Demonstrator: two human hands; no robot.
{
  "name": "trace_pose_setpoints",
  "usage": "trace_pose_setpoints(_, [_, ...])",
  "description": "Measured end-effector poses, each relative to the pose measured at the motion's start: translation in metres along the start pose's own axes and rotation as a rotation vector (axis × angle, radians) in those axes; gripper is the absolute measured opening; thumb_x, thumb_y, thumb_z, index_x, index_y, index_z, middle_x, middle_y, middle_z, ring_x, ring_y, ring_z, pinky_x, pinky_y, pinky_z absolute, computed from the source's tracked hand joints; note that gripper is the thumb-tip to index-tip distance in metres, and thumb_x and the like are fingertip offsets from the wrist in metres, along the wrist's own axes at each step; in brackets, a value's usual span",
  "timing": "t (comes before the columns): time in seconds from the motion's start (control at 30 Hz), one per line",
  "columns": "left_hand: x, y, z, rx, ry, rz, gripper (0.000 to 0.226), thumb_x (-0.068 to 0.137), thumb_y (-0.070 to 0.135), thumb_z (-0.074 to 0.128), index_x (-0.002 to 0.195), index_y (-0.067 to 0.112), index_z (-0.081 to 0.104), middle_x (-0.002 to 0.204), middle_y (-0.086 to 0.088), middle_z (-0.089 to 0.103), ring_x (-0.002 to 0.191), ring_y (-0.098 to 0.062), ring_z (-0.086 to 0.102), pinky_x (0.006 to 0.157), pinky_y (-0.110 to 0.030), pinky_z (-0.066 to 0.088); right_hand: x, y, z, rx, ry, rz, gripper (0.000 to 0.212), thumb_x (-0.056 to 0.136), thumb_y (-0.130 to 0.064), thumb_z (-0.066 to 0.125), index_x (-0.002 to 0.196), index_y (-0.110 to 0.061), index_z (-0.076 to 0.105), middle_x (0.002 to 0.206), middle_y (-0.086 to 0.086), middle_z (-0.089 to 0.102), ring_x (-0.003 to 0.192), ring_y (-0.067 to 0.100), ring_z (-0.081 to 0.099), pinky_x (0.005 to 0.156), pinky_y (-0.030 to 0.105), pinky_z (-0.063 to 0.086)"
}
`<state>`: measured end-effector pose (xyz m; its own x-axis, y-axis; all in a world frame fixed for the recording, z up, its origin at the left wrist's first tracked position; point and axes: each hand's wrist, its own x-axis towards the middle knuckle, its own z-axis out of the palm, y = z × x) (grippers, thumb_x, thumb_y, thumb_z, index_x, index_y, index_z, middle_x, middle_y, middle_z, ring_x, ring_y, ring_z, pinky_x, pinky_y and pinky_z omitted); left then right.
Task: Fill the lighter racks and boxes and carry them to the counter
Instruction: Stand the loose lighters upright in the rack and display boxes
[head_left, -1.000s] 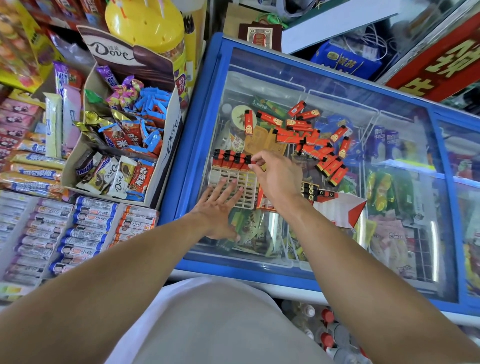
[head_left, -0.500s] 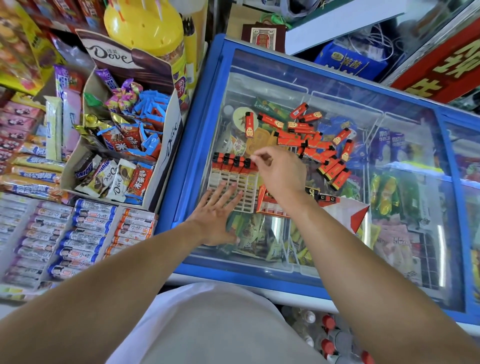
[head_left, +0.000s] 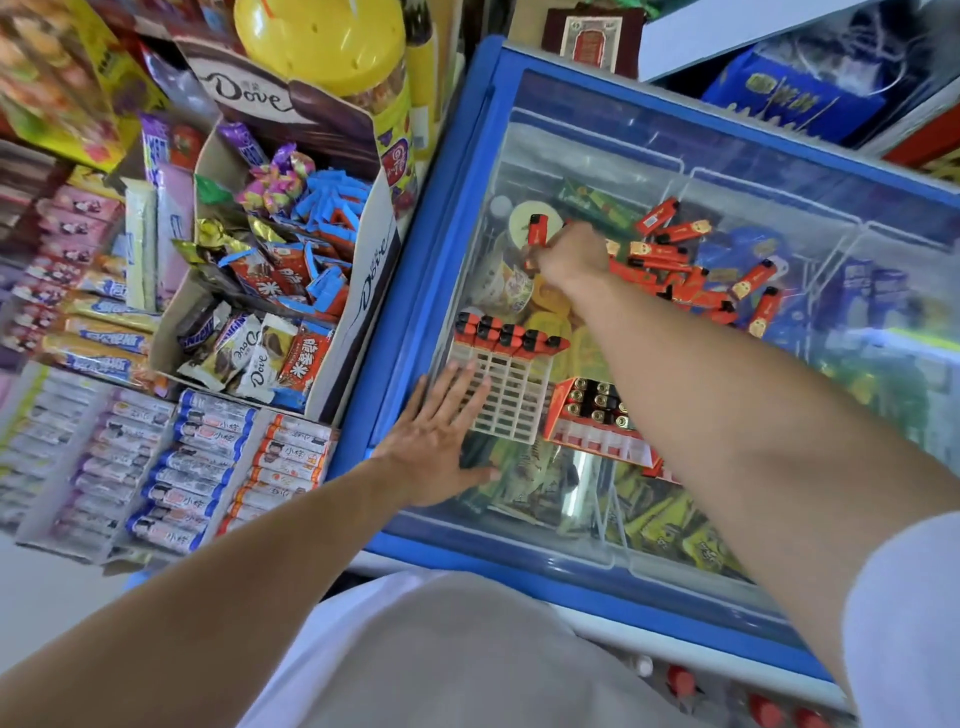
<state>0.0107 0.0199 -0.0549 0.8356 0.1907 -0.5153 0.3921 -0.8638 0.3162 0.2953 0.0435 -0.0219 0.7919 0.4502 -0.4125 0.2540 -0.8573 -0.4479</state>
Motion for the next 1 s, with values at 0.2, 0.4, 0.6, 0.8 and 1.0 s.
trace_pose_setpoints(0.2, [0.004, 0.001, 0.001, 0.042, -0.047, -0.01, 0.125, 0.081, 0.089, 0.04, 0.139, 0.025, -0.05, 0.151, -0.003, -0.053, 0.14, -0.022, -0.048, 0.122, -0.052, -0.017, -0.01, -0.003, -0.02, 0.02, -0.065, 0.024, 0.021, 0.087, -0.011, 0.068, 0.107, -0.005, 0.068, 0.104, 0.008, 0.07, 0.081, 0.019, 0.064, 0.075, 0.033, 0.057])
trace_pose_setpoints(0.4, [0.005, 0.0, 0.001, 0.043, -0.037, 0.002, 0.129, 0.077, 0.092, 0.041, 0.144, 0.024, -0.046, 0.152, -0.004, -0.052, 0.141, -0.024, -0.047, 0.122, -0.054, -0.016, -0.086, 0.02, -0.062, 0.417, -0.016, -0.152, 0.045, 0.1, -0.017, 0.059, 0.141, -0.023, 0.042, 0.103, -0.011, 0.062, 0.089, 0.005, 0.063, 0.079, 0.031, 0.052])
trace_pose_setpoints(0.6, [0.0, 0.002, -0.004, 0.028, -0.041, -0.009, 0.13, 0.076, 0.092, 0.043, 0.148, 0.024, -0.042, 0.153, -0.002, -0.052, 0.141, -0.022, -0.046, 0.122, -0.052, -0.017, -0.161, 0.056, -0.076, 0.535, 0.022, -0.174, 0.011, 0.097, -0.03, 0.065, 0.104, -0.025, 0.058, 0.099, -0.002, 0.07, 0.061, 0.01, 0.062, 0.066, 0.033, 0.055])
trace_pose_setpoints(0.8, [-0.004, 0.0, -0.014, 0.043, -0.023, -0.01, 0.124, 0.076, 0.094, 0.041, 0.149, 0.031, -0.037, 0.159, 0.001, -0.041, 0.147, -0.018, -0.037, 0.124, -0.049, -0.015, -0.176, 0.07, -0.06, -0.008, 0.057, -0.298, 0.035, 0.099, -0.055, 0.051, 0.093, -0.022, 0.061, 0.07, -0.005, 0.063, 0.058, 0.011, 0.058, 0.053, 0.029, 0.039])
trace_pose_setpoints(1.0, [-0.007, -0.004, -0.024, 0.073, -0.037, 0.012, 0.12, 0.079, 0.089, 0.043, 0.153, 0.029, -0.029, 0.161, 0.003, -0.035, 0.149, -0.015, -0.033, 0.124, -0.048, -0.015, -0.182, 0.066, -0.043, -0.11, 0.173, -0.313, 0.027, 0.093, -0.043, 0.068, 0.114, -0.028, 0.065, 0.103, -0.008, 0.07, 0.09, 0.013, 0.067, 0.073, 0.027, 0.047])
